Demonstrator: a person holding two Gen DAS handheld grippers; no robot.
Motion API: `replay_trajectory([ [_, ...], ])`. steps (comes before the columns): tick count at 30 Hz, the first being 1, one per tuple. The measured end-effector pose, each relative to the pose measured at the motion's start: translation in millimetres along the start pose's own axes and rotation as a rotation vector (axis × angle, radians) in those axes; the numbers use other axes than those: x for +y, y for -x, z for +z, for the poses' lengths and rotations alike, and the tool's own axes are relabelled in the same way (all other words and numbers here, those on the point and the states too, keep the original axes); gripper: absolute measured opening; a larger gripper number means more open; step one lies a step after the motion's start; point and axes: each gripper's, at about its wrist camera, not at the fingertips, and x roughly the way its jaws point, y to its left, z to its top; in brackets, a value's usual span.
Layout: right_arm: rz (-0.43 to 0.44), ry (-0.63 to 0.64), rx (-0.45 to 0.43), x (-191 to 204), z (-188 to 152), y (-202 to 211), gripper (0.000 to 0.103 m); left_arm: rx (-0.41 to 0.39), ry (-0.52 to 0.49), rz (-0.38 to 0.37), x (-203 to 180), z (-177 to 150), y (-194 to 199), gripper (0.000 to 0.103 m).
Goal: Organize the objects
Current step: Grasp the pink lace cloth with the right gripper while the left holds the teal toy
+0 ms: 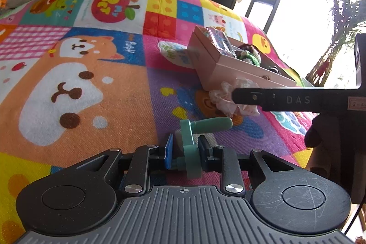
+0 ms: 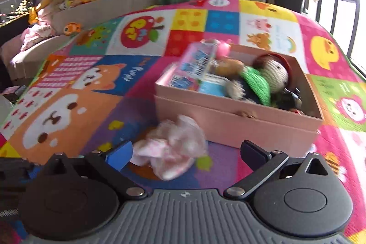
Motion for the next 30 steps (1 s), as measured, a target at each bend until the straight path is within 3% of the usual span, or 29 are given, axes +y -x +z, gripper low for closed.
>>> replay_trajectory([
  [5,0.031,0.071,-0.009,17.2,4.8,4.3,0.099,-0.001,0.009,-0.005,0.3,-0.2,-0.1,0.028],
  [9,0.011,0.108,0.048,14.2,4.8,-2.2,0.099,-0.002,0.017,-0.010,0.6,0.0,-0.1,0.028],
  [13,-0.107,0.177,0.089,-2.6,-6.1,-3.1,0.099,-0.003,0.019,-0.012,1.0,0.1,-0.3,0.028],
  [17,-0.199,0.131,0.095,-24.6,-8.5,6.6,0.099,-0.005,0.034,-0.021,3.4,0.1,0.5,0.028],
  [23,-0.081,0.028,0.039,-28.0,-0.2,28.4,0.099,-0.006,0.036,-0.022,4.3,0.0,0.5,0.028],
  [30,-0.017,0.005,0.073,-5.7,9.3,-11.3,0.099,-0.006,0.040,-0.025,5.2,0.2,0.5,0.028],
])
